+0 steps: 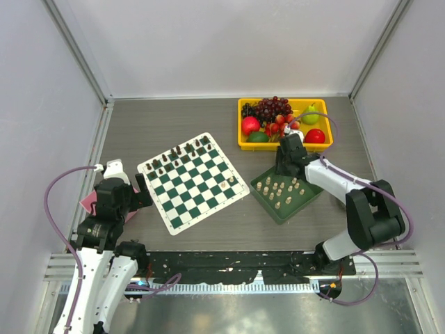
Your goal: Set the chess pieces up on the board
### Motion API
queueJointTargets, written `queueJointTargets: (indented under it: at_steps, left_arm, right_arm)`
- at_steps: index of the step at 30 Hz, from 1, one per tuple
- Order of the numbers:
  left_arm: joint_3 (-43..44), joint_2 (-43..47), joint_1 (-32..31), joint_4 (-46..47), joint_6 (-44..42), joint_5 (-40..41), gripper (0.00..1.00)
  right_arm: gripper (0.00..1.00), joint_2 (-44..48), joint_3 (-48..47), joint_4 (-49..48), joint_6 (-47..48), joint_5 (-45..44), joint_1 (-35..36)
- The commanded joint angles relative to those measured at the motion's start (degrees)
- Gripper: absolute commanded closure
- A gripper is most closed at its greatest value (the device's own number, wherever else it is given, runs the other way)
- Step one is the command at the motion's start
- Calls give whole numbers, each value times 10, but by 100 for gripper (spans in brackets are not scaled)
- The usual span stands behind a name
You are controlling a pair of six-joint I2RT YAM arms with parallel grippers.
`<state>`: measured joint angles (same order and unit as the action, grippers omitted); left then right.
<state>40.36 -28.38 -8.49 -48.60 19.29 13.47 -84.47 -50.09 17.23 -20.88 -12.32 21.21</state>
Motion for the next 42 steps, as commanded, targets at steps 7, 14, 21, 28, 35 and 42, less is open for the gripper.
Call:
queueJointTargets:
  at_steps: [7, 14, 21, 28, 35, 42]
  left_arm:
    - [15, -2, 3, 22, -2, 3, 1]
    - [15, -4, 3, 22, -3, 3, 1]
    - [14, -4, 3, 22, -2, 3, 1]
    - [14, -4, 2, 21, -2, 3, 1]
    - [15, -4, 3, 22, -2, 2, 1]
    - [14, -3, 3, 23, -2, 1, 1]
  right_arm:
    - [63, -59, -30, -40, 19, 2, -13]
    - [64, -74, -37, -44, 24, -4, -13]
    - [65, -80, -44, -49, 29, -10, -13]
    - [73, -82, -44, -45, 31, -20, -13]
    - [78, -76, -45, -45, 32, -17, -13]
    - [83, -31, -46, -18, 32, -8, -13]
